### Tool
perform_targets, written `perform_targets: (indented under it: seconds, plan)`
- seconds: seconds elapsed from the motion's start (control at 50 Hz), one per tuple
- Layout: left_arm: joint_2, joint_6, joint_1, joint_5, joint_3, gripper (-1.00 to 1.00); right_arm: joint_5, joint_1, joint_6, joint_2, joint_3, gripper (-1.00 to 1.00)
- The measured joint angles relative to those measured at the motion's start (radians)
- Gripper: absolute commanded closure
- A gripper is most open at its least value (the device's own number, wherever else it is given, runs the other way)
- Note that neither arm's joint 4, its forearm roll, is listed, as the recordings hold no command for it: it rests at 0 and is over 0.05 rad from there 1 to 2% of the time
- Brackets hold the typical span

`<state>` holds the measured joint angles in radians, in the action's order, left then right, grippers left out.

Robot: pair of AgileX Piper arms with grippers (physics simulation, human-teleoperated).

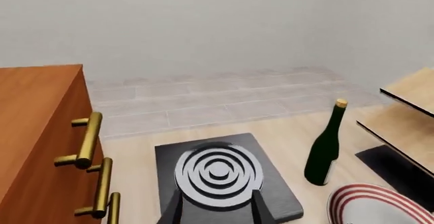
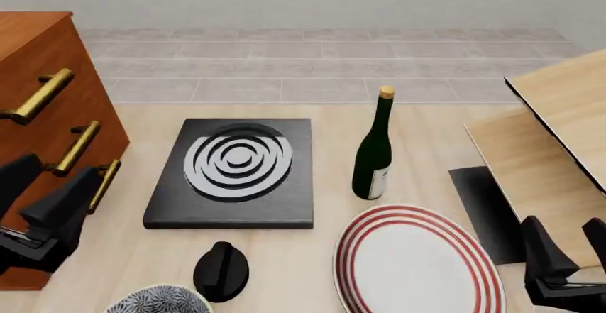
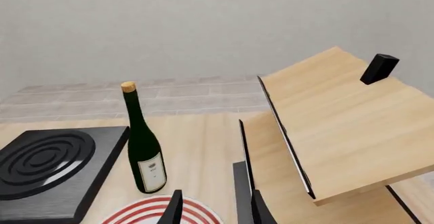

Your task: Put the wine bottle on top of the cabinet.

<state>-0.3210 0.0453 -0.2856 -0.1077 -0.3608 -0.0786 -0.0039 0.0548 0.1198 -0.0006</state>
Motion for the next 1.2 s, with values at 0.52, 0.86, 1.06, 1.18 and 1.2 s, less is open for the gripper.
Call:
perform_targets:
  seconds: [0.52,0.86,1.06,1.18,1.2]
  plan:
    - [-0.344,0.001,-0.225,0.045,-0.218,-1.00,-0.010,0.000,0.001,0.011,0.000,-1.00]
    - [-0.551,0.023,-0.326,0.084,-0.351,-1.00,-0.012,0.000,0.001,0.012,0.000,-1.00]
    - [-0.658,0.019,-0.385,0.102,-0.421,-1.00,-0.010,0.000,0.000,0.010,0.000,-1.00]
    - [-0.706,0.019,-0.406,0.105,-0.460,-1.00,-0.012,0.000,0.001,0.012,0.000,-1.00]
    - [-0.713,0.020,-0.409,0.104,-0.466,-1.00,-0.012,0.000,0.000,0.012,0.000,-1.00]
